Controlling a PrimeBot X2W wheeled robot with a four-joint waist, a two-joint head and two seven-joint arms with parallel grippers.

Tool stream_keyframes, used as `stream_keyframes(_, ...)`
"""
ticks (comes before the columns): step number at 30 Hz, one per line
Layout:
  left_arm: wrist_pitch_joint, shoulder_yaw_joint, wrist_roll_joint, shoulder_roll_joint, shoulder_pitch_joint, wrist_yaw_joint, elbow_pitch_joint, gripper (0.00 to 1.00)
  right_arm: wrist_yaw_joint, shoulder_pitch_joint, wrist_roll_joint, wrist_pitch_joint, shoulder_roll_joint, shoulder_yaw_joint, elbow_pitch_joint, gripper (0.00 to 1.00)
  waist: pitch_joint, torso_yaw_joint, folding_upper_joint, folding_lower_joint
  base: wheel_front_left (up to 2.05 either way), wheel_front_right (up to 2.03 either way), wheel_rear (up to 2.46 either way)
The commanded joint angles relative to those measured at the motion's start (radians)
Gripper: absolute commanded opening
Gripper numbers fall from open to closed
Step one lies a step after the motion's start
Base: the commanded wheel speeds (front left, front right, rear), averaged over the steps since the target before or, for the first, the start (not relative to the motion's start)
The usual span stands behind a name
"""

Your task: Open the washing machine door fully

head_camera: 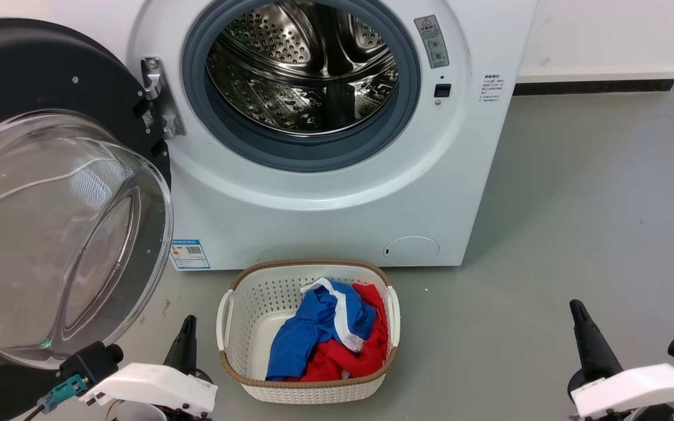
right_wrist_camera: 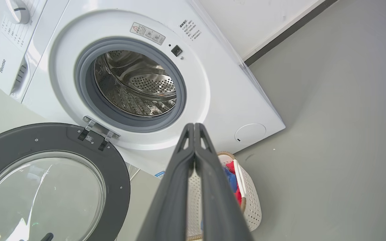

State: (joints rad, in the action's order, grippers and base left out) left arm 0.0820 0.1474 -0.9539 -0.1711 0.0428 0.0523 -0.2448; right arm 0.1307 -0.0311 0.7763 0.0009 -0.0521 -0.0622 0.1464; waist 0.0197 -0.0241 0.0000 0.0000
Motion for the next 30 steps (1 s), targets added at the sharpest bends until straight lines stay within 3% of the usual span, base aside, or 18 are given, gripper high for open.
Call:
stream_keyframes(1, -0.005, -0.016, -0.026, 0.003, 0.028, -0.011, 0.012, 0.0, 0.0, 0.032, 0.034, 0.005, -0.003, -0.004, -0.006, 0.0, 0.0, 0.0, 0.0, 0.0, 0.0, 0.0, 0.0)
stream_keyframes(30, -0.086, -0.12, -0.301, 0.052, 0.048, -0.087, 0.008, 0.0, 0.0, 0.083, 0.38, 0.05, -0.003, -0.023, 0.038, 0.0, -0.008, 0.009, 0.0, 0.0, 0.0, 0.0, 0.0)
